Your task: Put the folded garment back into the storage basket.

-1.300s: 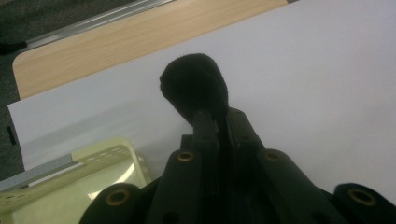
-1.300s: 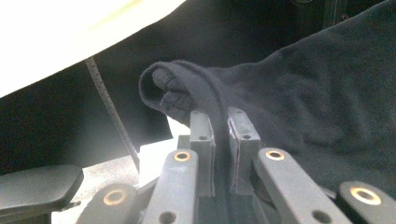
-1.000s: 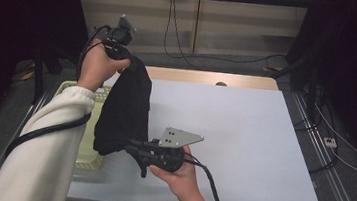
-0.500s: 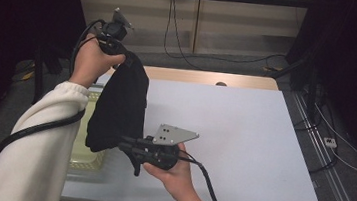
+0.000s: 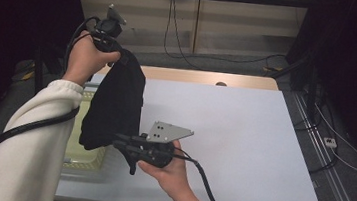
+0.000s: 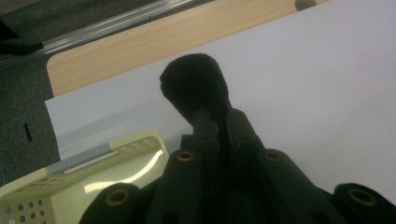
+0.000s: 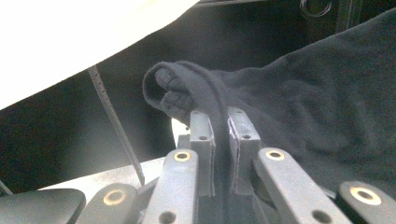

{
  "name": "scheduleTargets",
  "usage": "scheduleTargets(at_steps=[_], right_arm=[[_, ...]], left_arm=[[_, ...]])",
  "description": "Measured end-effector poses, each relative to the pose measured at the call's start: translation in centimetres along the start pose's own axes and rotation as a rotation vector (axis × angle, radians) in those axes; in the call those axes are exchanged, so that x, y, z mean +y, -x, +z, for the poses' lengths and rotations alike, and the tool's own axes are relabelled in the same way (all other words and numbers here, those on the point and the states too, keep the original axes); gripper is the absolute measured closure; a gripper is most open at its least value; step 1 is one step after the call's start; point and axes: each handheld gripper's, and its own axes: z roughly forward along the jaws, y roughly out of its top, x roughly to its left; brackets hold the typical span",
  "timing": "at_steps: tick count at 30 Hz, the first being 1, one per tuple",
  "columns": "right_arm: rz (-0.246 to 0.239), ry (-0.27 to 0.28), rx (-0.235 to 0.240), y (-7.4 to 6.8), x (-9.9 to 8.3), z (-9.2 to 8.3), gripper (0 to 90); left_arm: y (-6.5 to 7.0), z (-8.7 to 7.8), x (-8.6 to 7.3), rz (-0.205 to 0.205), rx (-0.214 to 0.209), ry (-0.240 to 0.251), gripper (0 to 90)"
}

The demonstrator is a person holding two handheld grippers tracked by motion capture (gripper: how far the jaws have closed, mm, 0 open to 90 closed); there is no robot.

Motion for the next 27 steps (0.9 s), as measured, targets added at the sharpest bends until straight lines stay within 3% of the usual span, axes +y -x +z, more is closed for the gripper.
scheduleTargets(at_steps=[27], right_arm=[[-0.011,0.018,0.031,-0.7,1.3,2.8,83.0]], left_arm=[[-2.4,-1.8,-0.4,-0.014,0.011,-0.005,84.3]])
